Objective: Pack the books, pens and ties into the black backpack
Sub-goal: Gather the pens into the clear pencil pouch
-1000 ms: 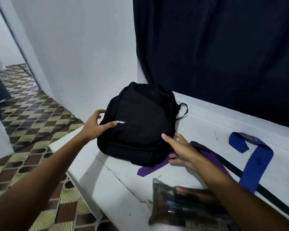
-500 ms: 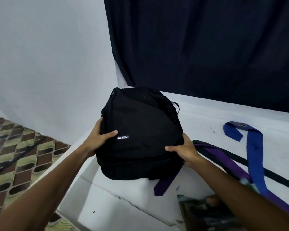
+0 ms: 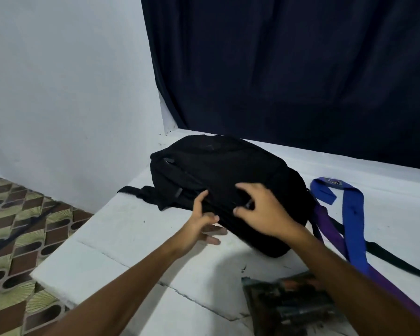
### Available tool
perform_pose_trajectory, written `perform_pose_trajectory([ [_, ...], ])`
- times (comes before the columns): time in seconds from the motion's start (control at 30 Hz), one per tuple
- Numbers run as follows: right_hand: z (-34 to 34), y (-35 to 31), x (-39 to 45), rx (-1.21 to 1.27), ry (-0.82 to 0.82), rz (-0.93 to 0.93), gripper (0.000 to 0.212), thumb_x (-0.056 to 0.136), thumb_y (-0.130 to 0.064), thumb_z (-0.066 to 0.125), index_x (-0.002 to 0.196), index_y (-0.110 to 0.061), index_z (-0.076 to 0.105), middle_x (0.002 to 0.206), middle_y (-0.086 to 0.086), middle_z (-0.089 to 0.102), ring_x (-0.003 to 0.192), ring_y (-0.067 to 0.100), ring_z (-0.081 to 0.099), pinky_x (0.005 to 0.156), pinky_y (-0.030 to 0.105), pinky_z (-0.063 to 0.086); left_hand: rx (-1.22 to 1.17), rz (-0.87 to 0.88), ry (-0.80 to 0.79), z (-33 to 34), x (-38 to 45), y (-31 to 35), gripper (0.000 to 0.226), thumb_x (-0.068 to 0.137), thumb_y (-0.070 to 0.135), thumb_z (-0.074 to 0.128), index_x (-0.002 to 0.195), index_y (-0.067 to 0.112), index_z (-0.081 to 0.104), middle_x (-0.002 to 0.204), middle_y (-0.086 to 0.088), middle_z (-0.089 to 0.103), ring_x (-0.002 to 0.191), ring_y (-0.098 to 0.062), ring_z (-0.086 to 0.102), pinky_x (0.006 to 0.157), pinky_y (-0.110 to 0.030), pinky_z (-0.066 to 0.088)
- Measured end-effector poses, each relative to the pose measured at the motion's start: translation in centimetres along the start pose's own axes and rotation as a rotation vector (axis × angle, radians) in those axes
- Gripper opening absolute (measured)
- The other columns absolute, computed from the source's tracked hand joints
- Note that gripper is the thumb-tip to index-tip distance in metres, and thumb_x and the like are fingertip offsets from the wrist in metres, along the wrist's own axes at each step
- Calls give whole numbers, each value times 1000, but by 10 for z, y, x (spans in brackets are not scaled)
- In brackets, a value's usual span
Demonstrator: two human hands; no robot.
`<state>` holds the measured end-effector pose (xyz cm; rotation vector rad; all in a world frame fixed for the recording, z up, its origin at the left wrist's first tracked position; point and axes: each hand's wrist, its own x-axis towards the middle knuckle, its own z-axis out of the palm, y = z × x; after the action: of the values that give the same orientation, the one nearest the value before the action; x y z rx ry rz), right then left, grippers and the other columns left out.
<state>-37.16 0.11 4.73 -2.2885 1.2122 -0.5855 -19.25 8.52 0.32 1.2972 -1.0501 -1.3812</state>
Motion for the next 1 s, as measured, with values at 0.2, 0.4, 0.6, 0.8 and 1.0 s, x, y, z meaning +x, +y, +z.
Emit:
perform_pose_trajectory([
  [0.2, 20, 14, -9, -454, -257, 152, 130, 71, -40, 80, 140, -47, -29, 158, 9, -19, 143, 45, -12, 110, 68, 6, 917, 414, 95, -11, 8, 29, 59, 79, 22, 63, 130, 30, 35, 78, 4, 68, 68, -16, 65, 62, -33, 53],
  [0.4, 13, 38, 15, -496, -285, 60, 117, 77, -31, 78, 144, -50, -16, 160, 4, -13, 145, 44, -3, 109, 62, 27, 1785, 715, 225, -107, 62, 36, 110, 53, 65, 73, 149, 28, 32, 152, -19, 33, 138, -44, 29, 103, -72, 28],
  [0.6, -1, 58, 32, -666, -202, -14, 111, 76, -43, 75, 146, -49, -12, 161, -3, -5, 147, 33, 8, 98, 47, 46, 1779, 717, 201, -110, 93, 25, 92, 73, 47, 74, 149, 30, 24, 143, -23, 44, 133, -48, 38, 97, -78, 29],
  [0.8, -25, 55, 12, -614, -215, 142, 118, 68, -41, 82, 151, -40, -3, 161, 3, 3, 141, 31, 25, 105, 43, 37, 1576, 1066, 42, -42, 71, 29, 82, 59, 32, 66, 138, 18, 49, 142, -21, 45, 129, -42, 41, 108, -61, 25],
  [1.0, -82, 54, -71, -389, -279, 125, 37, 67, -55, 75, 98, -43, 58, 107, -20, 53, 108, 9, 53, 86, 30, 45, 1218, 704, -542, 75, 26, 16, 74, 79, 71, 43, 136, 25, 50, 117, 0, 65, 105, -22, 60, 89, -38, 47],
])
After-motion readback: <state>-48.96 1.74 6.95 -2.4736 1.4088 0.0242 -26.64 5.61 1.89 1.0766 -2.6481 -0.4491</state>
